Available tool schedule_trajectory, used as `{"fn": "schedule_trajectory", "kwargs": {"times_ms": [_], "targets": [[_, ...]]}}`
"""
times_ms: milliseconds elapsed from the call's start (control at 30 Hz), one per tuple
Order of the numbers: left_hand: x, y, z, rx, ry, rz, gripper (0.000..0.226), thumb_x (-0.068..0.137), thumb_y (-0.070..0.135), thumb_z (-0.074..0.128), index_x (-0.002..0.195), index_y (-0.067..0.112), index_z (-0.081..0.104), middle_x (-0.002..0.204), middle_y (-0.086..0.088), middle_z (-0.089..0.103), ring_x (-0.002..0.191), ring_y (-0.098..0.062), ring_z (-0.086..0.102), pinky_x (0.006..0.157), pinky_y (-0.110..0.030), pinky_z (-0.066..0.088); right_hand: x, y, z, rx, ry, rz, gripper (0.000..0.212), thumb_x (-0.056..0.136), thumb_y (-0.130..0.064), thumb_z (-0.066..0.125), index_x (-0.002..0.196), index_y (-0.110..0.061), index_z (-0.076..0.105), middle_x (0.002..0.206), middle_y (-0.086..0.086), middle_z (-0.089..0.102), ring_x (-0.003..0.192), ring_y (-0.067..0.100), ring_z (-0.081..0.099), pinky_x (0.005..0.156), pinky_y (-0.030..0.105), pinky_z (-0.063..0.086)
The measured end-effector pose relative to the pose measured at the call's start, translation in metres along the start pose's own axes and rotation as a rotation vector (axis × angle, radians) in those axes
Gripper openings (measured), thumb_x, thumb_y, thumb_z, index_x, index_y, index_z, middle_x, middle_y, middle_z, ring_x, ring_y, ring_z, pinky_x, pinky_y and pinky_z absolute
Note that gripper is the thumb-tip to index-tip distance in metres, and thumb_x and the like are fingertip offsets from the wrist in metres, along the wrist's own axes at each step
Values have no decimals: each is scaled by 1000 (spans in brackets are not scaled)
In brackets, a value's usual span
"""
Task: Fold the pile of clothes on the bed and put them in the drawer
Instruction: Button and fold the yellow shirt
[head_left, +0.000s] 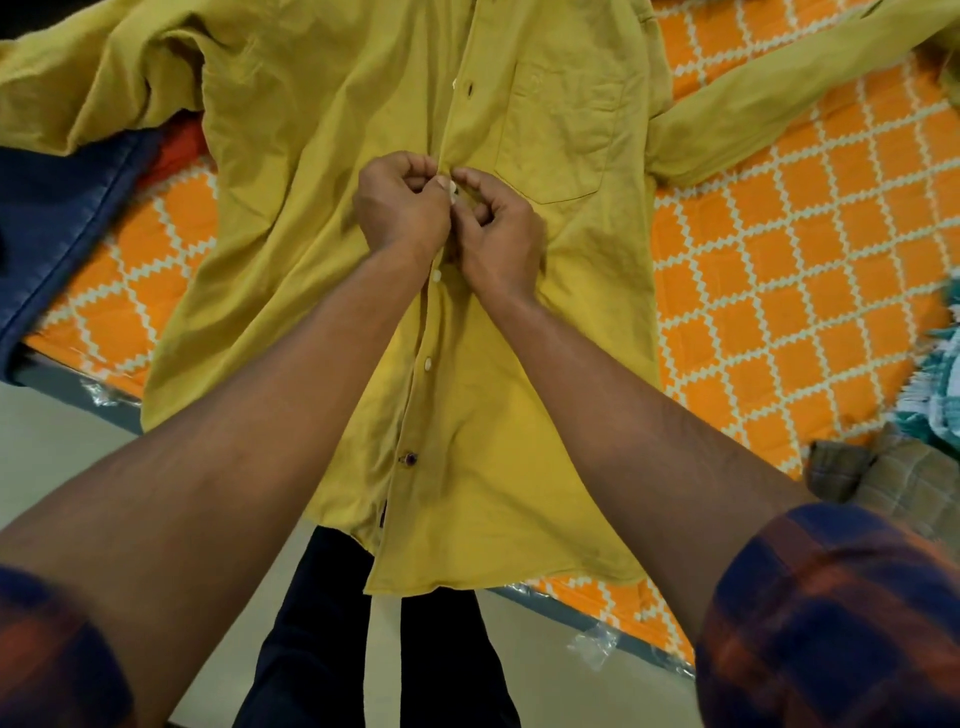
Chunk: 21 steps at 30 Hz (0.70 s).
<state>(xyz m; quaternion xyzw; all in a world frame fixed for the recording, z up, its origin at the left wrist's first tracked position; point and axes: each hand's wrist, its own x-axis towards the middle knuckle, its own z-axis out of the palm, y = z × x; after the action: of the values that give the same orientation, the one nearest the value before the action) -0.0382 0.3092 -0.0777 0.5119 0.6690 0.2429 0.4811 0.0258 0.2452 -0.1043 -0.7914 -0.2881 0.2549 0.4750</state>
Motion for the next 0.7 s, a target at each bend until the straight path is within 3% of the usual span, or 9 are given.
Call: {"fn": "schedule_trajectory", "kwargs": {"times_ms": [67,200,300,433,533,700], "targets": [[0,-1,-1,-22,-11,9,15,82,8,70,82,22,65,71,6,66,69,-8,68,75,-28,60,-1,0,0,-1,-1,-22,27,91,-15,71,118,-15,75,55,2,56,50,4,47,65,28,54],[3,0,-3,-85,-66,17,29,79,-1,66,76,24,51,69,6,53,63,-8,53,70,-26,54,-2,3,1,-16,-8,-71,25,94,-14,67,118,-13,75,70,-22,56,57,-8,50,71,19,51],[6,4,-6,-123,-136,-31,31,81,-6,61,77,21,47,69,3,51,67,-11,51,67,-25,51,-4,1,1,-35,19,-91,24,95,-17,66,116,-12,76,80,-12,70,62,-13,54,73,12,49],[15,6,-14,-174,-216,-86,39,83,-12,59,74,20,40,66,2,45,67,-12,47,65,-22,49,-6,-2,2,-56,37,-126,24,96,-18,66,117,-11,76,100,-1,79,82,2,71,78,29,59],[15,4,-17,-132,-271,-24,42,84,-13,58,72,20,37,65,1,45,64,-9,45,67,-20,49,-4,1,5,-137,4,-173,24,97,-20,62,115,-12,76,92,0,78,80,12,72,73,37,58],[24,-2,-23,-59,-336,79,41,85,-9,61,70,21,38,66,2,50,67,-11,50,70,-22,51,-2,5,7,-339,-33,-273,22,99,-15,55,97,-10,76,70,1,66,63,6,49,60,26,41]]}}
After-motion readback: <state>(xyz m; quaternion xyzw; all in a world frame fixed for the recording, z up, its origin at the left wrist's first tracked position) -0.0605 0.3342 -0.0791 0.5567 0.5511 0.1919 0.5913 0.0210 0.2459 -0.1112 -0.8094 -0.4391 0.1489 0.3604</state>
